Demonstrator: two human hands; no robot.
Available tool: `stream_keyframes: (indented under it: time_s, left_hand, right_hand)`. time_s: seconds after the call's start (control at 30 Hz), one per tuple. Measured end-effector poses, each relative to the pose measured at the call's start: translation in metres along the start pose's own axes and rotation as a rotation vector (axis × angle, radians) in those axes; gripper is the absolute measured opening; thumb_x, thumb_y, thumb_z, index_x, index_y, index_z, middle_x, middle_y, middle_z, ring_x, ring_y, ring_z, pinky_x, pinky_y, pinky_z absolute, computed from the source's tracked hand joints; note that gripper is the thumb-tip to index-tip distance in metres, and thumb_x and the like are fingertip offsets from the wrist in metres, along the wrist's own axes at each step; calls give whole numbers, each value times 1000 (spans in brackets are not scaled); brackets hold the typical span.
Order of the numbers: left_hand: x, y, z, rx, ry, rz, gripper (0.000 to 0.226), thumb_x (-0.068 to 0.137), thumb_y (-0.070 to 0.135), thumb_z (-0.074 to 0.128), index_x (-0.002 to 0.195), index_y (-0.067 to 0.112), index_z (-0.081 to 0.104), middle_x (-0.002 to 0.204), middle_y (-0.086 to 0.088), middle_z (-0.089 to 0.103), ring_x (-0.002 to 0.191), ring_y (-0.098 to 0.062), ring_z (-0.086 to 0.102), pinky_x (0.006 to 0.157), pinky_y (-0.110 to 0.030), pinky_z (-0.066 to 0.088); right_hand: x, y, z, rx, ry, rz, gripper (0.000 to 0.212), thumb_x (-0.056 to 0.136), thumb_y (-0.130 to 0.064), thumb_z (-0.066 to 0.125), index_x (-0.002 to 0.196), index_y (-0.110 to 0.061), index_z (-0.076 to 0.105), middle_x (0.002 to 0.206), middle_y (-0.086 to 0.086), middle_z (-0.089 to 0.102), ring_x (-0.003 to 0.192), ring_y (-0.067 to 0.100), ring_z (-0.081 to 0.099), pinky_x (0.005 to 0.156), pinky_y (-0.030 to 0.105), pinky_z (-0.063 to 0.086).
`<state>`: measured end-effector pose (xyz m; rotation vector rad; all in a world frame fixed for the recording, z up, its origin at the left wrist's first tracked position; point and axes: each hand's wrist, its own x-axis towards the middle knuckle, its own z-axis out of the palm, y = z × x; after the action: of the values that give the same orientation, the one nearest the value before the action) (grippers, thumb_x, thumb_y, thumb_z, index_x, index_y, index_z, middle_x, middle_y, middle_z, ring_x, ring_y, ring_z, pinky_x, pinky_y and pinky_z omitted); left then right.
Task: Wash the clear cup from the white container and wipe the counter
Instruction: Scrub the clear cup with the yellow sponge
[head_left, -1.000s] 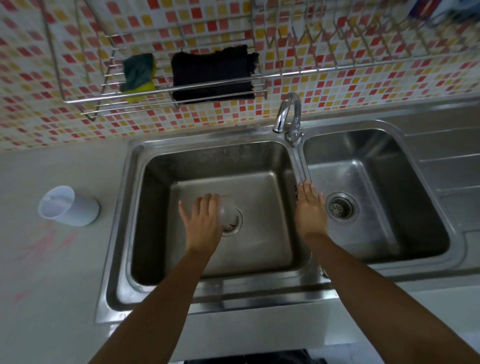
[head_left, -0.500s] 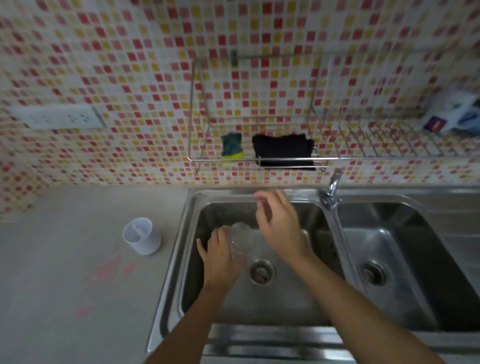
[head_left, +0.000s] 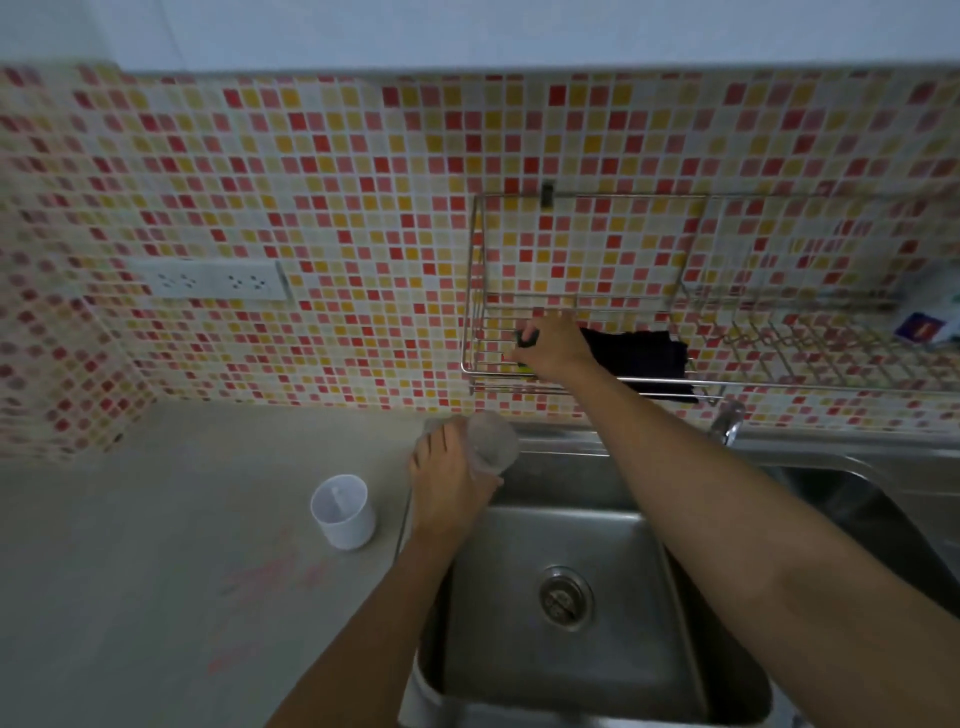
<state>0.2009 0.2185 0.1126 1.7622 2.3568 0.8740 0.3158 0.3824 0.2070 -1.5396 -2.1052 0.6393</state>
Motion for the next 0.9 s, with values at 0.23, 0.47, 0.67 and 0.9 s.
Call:
stream_keyframes:
  time_s: [0.23,0.47,0.67,0.9]
  left_hand:
    - [-5,-11,-1,-17,-40,14,88,61,45,83,132,19,37,133,-4,49,121,-24,44,100,-37,40]
    - [-10,-16,3,-50,-14,132,72,63,31,79,124,18,43,122,-3,54,111,-21,51,94,-37,47]
    - [-12,-6,13,-134,-102,198,64,67,20,69,126,8,46,119,-12,55,112,-32,50,88,-45,48]
    - [-13,23,16,-127,-223,279,80,67,34,69,139,20,37,135,-2,49,123,-22,45,97,-39,46]
  right_hand:
    - [-6,-7,-7,96,13,66,47,89,-21,65,126,-7,40,98,5,54,84,22,55,52,25,38]
    - [-88,-2,-25,494,253,-150,23,95,-15,51,118,-19,47,107,-4,60,75,7,59,62,27,50]
    - [-148,52,1,416,-3,-57,25,93,-11,47,107,-29,55,95,-2,67,64,4,58,56,27,44]
    - [-159,83,2,164,-27,-159,31,86,-15,52,112,-16,69,112,2,69,94,7,59,78,8,42]
